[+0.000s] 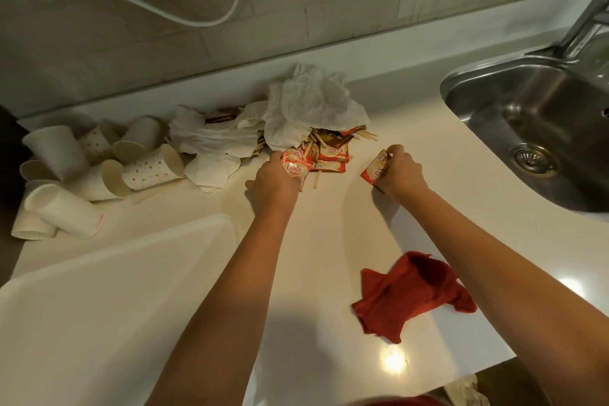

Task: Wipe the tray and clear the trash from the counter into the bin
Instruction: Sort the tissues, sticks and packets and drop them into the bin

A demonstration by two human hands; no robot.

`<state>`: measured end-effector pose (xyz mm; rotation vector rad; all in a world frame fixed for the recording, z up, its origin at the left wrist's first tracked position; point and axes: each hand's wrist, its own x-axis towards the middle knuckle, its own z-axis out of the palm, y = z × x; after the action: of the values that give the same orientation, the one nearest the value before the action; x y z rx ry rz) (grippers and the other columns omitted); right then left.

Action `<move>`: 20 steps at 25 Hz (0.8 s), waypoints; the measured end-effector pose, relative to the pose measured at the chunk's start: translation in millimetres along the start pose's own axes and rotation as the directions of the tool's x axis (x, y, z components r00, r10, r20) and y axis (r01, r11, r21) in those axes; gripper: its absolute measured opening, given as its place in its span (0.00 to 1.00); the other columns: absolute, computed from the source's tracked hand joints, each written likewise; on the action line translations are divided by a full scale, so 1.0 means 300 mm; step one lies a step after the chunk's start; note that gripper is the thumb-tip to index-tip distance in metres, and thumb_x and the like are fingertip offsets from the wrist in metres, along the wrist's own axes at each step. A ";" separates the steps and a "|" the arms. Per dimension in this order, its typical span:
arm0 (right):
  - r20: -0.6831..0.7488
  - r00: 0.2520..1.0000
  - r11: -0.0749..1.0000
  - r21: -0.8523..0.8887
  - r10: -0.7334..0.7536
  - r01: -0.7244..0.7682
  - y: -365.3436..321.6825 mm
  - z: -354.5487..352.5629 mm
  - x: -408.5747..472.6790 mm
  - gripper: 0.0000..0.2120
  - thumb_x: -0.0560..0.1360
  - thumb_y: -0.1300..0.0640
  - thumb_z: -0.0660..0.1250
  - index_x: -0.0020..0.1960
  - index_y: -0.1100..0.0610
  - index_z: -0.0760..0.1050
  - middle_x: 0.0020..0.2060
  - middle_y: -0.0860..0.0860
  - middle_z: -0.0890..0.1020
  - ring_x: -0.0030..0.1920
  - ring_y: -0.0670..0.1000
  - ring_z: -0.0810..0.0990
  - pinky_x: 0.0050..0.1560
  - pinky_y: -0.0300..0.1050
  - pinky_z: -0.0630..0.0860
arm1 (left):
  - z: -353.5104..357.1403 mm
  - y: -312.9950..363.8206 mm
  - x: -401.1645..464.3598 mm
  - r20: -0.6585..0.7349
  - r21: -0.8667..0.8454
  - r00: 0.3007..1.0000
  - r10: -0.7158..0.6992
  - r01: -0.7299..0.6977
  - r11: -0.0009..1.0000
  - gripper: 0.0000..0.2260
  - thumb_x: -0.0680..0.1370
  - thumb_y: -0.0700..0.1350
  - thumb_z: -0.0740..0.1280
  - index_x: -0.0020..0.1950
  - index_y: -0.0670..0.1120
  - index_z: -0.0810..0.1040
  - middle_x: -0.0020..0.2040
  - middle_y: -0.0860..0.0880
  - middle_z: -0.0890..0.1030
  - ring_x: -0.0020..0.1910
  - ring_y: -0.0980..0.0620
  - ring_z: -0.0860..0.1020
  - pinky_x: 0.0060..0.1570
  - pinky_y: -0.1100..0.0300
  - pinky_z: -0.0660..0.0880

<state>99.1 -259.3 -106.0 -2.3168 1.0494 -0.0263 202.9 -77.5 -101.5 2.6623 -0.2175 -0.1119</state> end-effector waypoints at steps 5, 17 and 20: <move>0.011 1.000 0.991 0.131 -0.027 0.026 0.008 -0.041 -0.037 0.28 0.70 0.62 0.70 0.68 0.57 0.66 0.59 0.57 0.74 0.58 0.57 0.75 0.51 0.46 0.74 | -0.056 0.016 -0.050 -0.055 -0.164 0.997 0.056 -0.064 0.984 0.11 0.78 0.47 0.63 0.59 0.47 0.75 0.55 0.44 0.80 0.53 0.42 0.76 0.50 0.51 0.72; -0.159 0.985 0.608 0.789 0.066 0.087 0.166 -0.302 -0.407 0.16 0.69 0.71 0.67 0.49 0.54 0.72 0.44 0.48 0.78 0.41 0.46 0.80 0.34 0.39 0.78 | -0.162 0.284 -0.516 0.367 -0.824 0.903 0.224 0.203 0.530 0.09 0.76 0.36 0.63 0.52 0.47 0.75 0.46 0.47 0.81 0.43 0.51 0.80 0.39 0.63 0.79; -0.277 0.955 0.619 0.770 0.104 0.156 0.281 -0.352 -0.500 0.16 0.70 0.71 0.64 0.42 0.49 0.70 0.40 0.43 0.77 0.40 0.44 0.79 0.35 0.35 0.78 | -0.108 0.347 -0.691 0.434 -0.791 0.863 0.259 0.227 0.569 0.06 0.76 0.39 0.64 0.51 0.49 0.75 0.50 0.47 0.81 0.48 0.48 0.81 0.47 0.54 0.80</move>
<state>-88.0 -252.3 -30.6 -1.5135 0.8792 -0.7352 -11.2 -119.0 -16.5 1.6072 -0.2709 -0.7399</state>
